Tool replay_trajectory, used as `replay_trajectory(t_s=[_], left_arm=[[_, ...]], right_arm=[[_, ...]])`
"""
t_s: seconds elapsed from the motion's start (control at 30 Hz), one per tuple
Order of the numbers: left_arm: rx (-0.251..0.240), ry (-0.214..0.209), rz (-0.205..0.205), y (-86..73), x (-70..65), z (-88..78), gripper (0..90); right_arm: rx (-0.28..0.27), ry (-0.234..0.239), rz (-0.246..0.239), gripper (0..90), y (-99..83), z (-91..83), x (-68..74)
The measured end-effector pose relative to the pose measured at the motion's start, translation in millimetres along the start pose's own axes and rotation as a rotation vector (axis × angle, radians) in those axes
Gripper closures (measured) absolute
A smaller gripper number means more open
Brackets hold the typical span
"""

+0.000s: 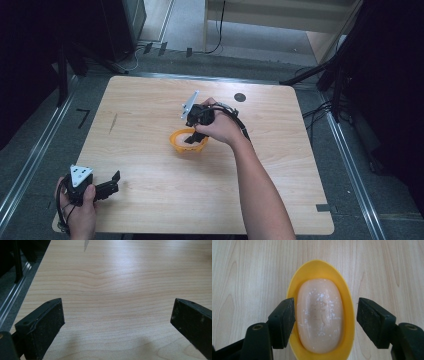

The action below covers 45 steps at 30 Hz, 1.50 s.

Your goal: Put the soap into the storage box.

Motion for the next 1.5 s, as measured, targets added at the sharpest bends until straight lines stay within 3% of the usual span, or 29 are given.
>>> replay_trajectory(t_s=[0.33,0.57,0.7,0.83,0.97,1.23,1.5], left_arm=[[0.001,-0.001,0.002,0.0,0.0,0.0,0.0],[0.005,-0.001,0.012,0.1,-0.4,0.1,0.0],[0.006,0.000,0.012,0.1,-0.5,0.0,0.0],[0.005,0.000,0.010,0.1,-0.5,0.2,0.0],[0.003,0.002,0.015,0.0,-1.1,0.2,0.0],[0.004,-0.001,0.013,0.0,-0.9,0.0,0.0],[0.004,0.003,0.018,0.0,-1.1,0.2,0.0]], right_arm=[[-0.003,-0.016,0.038,29.5,-11.3,-5.8,3.5],[-0.022,-0.023,0.078,20.9,-25.6,-11.7,11.3],[-0.041,-0.048,0.106,13.3,-35.9,-18.0,16.7],[-0.058,-0.077,0.136,12.2,-48.8,-24.0,23.2],[-0.061,-0.149,0.165,11.0,-62.0,-31.7,31.8],[-0.085,-0.133,0.221,9.6,-86.3,-46.3,43.4],[-0.099,-0.134,0.259,8.7,-106.7,-47.5,55.8]])
Point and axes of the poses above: each handheld gripper's, and its own axes: z roughly forward along the jaws, y roughly out of its top, x roughly to its left, the point moved 1 cm from there along z, roughly forward along the jaws, and after that the axes turned 3 degrees about -z, right-handed, at the moved point
